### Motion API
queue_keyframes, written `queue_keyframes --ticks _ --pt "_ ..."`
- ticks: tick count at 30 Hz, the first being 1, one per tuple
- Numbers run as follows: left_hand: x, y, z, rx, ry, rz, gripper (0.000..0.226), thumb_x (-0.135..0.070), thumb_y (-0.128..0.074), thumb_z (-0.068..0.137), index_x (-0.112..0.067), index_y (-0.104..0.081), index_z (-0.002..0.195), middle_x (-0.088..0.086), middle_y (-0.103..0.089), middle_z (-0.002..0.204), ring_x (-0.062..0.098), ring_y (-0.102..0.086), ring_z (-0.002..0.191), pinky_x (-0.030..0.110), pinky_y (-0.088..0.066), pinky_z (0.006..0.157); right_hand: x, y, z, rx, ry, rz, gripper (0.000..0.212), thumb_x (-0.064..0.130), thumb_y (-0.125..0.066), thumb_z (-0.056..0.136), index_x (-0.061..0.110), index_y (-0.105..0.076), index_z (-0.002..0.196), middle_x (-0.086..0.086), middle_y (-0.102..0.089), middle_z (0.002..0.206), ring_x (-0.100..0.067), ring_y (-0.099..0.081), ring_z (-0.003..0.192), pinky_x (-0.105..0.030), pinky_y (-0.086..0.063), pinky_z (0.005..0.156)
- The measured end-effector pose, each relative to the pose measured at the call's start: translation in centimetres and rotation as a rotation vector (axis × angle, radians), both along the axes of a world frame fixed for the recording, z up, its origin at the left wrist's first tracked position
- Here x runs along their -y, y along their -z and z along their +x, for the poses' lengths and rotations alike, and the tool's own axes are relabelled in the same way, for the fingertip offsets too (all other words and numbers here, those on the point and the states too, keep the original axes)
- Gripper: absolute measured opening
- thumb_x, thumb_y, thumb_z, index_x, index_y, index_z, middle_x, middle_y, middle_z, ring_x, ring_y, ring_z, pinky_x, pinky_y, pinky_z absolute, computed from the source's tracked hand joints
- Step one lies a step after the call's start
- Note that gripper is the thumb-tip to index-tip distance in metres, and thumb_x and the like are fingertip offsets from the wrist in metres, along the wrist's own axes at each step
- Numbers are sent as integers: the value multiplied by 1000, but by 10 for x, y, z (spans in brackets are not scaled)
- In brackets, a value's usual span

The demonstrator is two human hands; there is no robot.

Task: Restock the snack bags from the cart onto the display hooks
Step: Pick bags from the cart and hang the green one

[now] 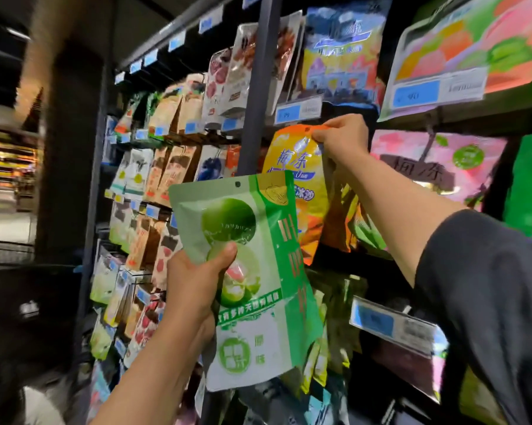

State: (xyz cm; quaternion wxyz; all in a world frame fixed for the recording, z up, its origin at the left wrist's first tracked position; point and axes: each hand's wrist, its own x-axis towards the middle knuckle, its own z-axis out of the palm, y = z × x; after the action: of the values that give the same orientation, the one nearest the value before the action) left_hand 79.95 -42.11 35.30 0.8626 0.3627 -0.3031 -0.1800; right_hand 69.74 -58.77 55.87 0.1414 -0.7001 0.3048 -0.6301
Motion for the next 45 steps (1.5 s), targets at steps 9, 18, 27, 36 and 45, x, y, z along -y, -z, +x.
queue_keyframes --ticks 9,18,27,36,45 --pt "19 -8 5 2 -2 19 16 1 -70 81 -13 -67 88 3 -74 71 14 -70 62 22 -52 49 24 -22 14 -3 65 44 12 14 -72 81 13 -75 93 -10 -71 105 -26 -64 104 -32 -50 91" --pt "38 -5 2 12 26 73 14 -2 -73 80 -11 -69 90 12 -74 81 26 -71 72 36 -58 67 35 -17 16 -44 146 18 13 13 -67 83 7 -75 91 -12 -71 97 -26 -65 95 -25 -43 71" --pt "44 -7 3 3 41 56 11 -1 -72 80 -11 -69 84 8 -73 71 22 -69 61 34 -57 63 41 -26 21 -23 145 -27 12 14 -67 79 6 -74 84 -10 -70 86 -24 -66 86 -33 -54 78" --pt "45 -3 6 8 36 65 12 -2 -72 79 -12 -68 84 6 -72 68 17 -67 56 26 -53 49 41 -19 24 -103 229 -89 25 16 -67 75 14 -55 53 0 -46 54 -21 -48 58 -28 -38 56" --pt "52 -4 12 2 42 64 12 -2 -73 79 -11 -69 86 7 -73 73 18 -68 60 28 -54 57 66 -9 17 -104 306 -7 23 11 -60 75 8 -74 94 -17 -69 96 -34 -63 92 -31 -49 72"
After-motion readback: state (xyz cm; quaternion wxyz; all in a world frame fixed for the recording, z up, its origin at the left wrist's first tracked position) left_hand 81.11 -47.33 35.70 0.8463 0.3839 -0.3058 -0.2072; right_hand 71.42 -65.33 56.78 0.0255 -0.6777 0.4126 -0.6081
